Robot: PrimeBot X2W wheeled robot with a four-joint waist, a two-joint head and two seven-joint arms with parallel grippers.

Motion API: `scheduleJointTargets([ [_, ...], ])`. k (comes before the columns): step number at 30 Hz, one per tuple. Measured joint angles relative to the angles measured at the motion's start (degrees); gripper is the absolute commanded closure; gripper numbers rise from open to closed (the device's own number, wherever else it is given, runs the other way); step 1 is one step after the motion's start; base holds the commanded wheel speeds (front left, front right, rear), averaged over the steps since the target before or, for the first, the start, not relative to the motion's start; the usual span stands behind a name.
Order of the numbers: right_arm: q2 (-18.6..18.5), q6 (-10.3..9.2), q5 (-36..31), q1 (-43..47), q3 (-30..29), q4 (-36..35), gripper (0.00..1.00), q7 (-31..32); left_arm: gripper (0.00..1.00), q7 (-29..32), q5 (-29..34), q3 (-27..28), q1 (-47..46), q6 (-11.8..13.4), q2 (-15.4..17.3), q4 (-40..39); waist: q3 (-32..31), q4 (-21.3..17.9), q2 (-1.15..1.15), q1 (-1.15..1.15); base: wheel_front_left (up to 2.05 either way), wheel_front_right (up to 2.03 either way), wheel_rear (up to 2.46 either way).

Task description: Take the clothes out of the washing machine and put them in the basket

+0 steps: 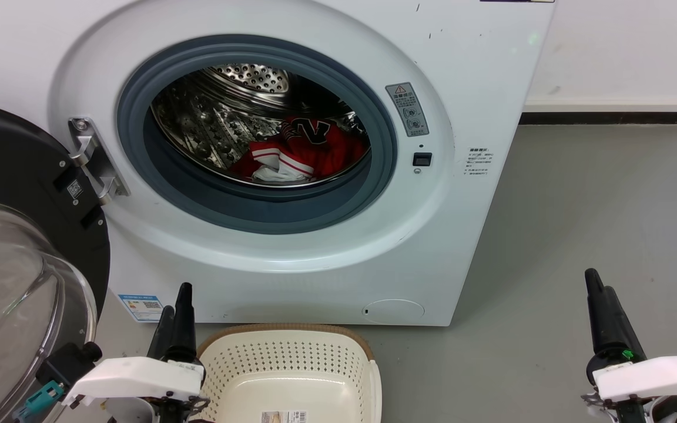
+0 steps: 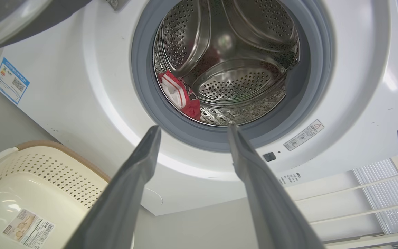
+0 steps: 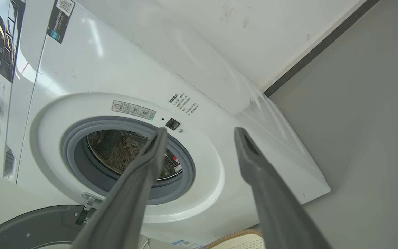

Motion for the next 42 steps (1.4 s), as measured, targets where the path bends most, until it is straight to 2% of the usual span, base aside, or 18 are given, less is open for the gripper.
scheduleJointTargets([
  [23, -0.01, 0.0, -21.04, 2.22, 1.36, -4.33, 0.0, -4.2, 0.0, -4.15, 18.38, -1.88, 1.49, 3.26, 0.01, -3.35, 0.23, -0.2, 0.0, 0.0, 0.0, 0.0, 0.0],
  [42, -0.01, 0.0, -34.62, 3.89, 1.96, -7.17, 0.0, -7.08, 0.0, -7.14, 30.77, -3.52, 2.68, 5.22, 0.03, -4.34, 0.28, -0.35, 0.0, 0.0, 0.0, 0.0, 0.0],
])
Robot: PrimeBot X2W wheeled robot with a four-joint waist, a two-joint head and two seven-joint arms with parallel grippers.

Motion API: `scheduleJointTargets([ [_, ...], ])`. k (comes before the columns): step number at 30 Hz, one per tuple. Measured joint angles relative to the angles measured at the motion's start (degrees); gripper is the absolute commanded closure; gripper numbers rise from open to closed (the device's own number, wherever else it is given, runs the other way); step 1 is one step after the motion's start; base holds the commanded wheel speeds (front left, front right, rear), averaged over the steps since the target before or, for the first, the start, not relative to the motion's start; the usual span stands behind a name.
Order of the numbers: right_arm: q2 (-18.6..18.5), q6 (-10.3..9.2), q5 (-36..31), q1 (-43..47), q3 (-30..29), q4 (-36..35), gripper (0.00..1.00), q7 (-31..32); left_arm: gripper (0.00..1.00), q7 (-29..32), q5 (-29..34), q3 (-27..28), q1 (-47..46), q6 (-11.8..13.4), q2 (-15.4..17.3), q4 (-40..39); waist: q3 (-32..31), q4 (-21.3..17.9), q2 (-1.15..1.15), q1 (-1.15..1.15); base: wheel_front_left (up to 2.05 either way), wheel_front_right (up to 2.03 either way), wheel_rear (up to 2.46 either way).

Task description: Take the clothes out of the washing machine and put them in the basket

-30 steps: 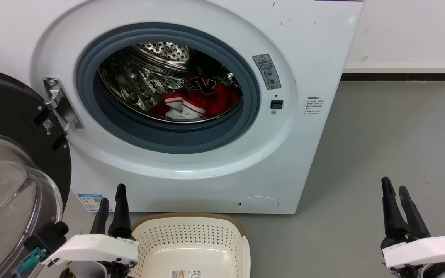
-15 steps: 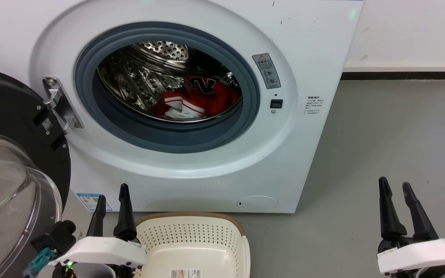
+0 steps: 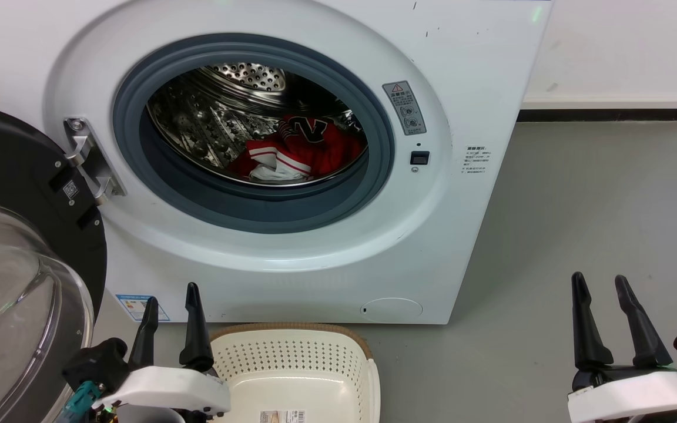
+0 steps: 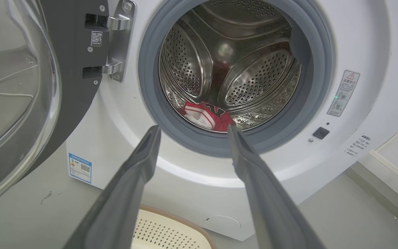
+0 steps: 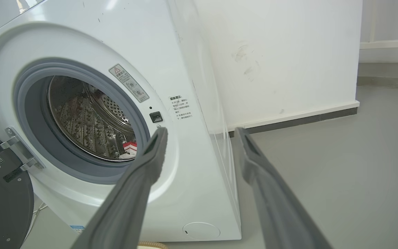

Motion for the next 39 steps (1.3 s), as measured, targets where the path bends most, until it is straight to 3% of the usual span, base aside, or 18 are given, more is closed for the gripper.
scheduleJointTargets([
  [39, -0.03, 0.01, -19.11, 3.01, 1.3, -3.74, 0.0, -4.89, 0.0, -4.59, 16.91, -1.57, 2.13, 2.44, 0.04, -1.14, -0.11, -0.44, 0.0, 0.0, 0.0, 0.0, 0.0],
])
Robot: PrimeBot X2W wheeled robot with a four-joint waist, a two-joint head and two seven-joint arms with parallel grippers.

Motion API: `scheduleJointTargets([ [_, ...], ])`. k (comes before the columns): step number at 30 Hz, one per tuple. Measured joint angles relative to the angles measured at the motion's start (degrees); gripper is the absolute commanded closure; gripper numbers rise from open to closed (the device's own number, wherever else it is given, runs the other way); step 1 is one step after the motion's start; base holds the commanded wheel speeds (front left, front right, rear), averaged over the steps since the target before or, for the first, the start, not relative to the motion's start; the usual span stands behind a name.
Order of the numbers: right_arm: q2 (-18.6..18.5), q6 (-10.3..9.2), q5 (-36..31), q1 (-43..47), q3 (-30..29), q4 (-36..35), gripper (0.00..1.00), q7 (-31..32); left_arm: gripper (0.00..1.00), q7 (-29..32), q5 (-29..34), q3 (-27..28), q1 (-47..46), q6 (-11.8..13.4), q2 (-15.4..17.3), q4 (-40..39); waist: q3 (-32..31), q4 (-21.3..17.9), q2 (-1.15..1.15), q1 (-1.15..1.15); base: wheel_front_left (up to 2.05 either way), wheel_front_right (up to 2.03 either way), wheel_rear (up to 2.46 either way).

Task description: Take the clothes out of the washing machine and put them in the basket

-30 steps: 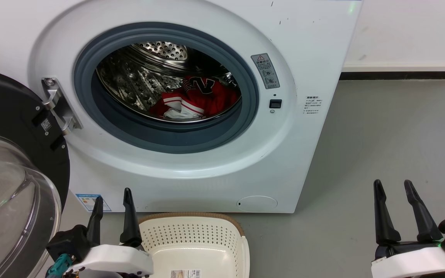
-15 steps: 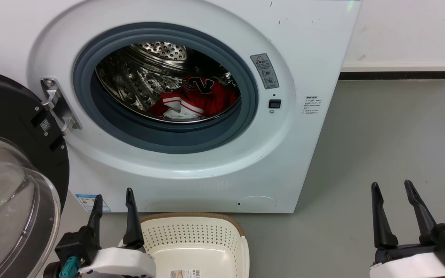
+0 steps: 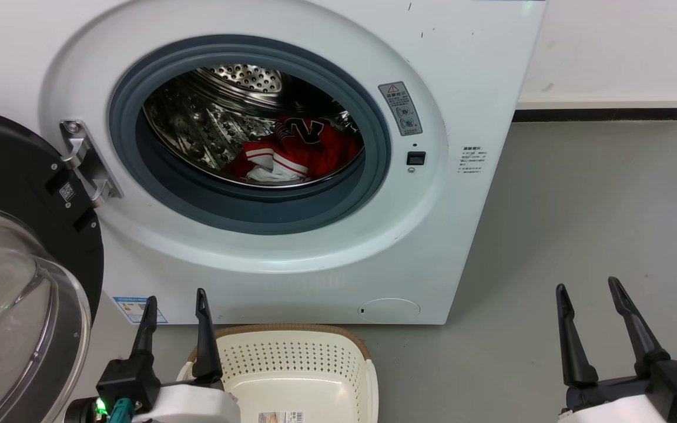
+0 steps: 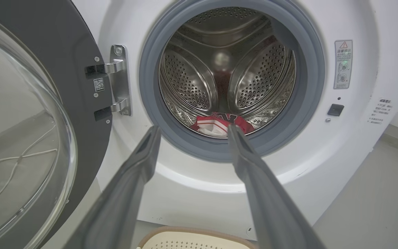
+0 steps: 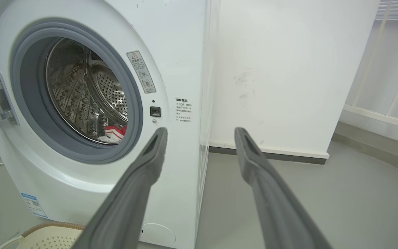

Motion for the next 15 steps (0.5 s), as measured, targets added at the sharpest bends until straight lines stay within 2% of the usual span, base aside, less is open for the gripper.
scheduleJointTargets([
  [15, -0.01, 0.01, -3.76, 1.07, -0.18, 0.37, 0.0, -1.0, 0.0, -1.14, 3.55, -0.79, 0.78, 0.55, 0.01, 1.22, 0.01, 0.05, 0.0, 0.0, 0.0, 0.0, 0.0],
])
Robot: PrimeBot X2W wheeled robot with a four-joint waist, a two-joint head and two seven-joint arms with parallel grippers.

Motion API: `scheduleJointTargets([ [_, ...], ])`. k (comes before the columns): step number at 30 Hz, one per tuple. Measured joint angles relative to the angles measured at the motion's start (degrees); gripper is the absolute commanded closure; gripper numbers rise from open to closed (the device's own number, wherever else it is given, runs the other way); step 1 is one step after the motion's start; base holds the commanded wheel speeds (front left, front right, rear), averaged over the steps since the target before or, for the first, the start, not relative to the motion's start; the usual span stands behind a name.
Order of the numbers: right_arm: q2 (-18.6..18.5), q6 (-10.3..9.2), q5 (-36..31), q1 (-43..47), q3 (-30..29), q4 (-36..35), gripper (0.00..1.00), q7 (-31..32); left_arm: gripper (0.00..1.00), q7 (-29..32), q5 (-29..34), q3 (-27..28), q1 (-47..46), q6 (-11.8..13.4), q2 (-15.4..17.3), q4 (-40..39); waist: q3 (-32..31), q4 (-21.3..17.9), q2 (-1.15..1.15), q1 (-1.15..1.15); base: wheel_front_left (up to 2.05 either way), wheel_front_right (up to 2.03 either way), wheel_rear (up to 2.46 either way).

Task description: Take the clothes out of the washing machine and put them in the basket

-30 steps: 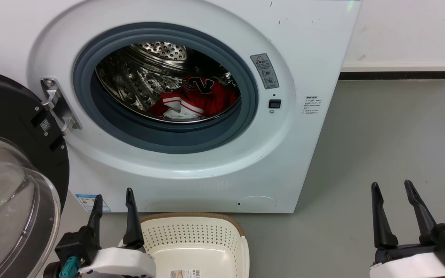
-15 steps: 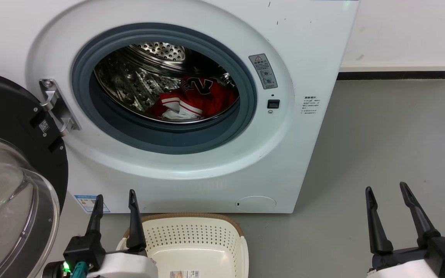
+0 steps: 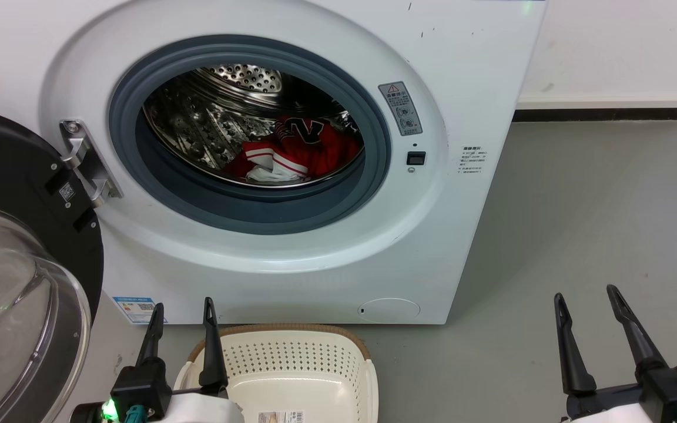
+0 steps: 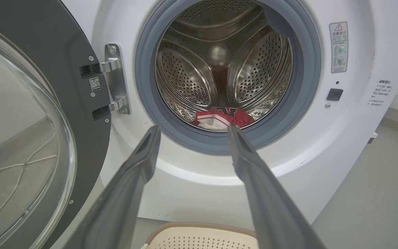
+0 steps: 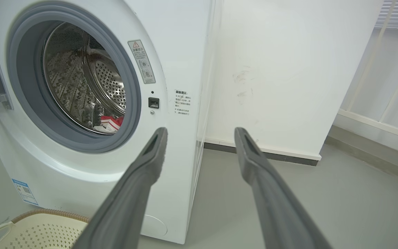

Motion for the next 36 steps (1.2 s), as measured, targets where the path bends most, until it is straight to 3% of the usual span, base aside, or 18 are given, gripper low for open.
scheduleJointTargets([
  [21, 0.0, -0.01, 0.86, -0.11, -0.3, 0.46, 0.0, -0.01, 0.0, 0.0, 0.02, 0.54, -1.12, -0.16, 0.02, 2.14, 0.62, -0.25, 0.0, 0.0, 0.0, 0.0, 0.0],
  [28, -0.01, -0.01, 0.93, -2.23, 0.32, -0.25, 0.0, -0.03, 0.0, -0.01, 0.83, 1.52, -10.21, -3.52, 0.02, 6.65, 3.13, -1.15, 0.0, 0.0, 0.0, 0.0, 0.0],
  [36, -0.04, 0.0, 1.27, -7.05, 1.04, -1.32, 0.0, -0.04, 0.0, -0.01, 2.05, 3.78, -28.1, -7.33, 1.94, 18.66, 9.58, -3.13, 0.0, 0.01, 0.0, 0.0, 0.0],
])
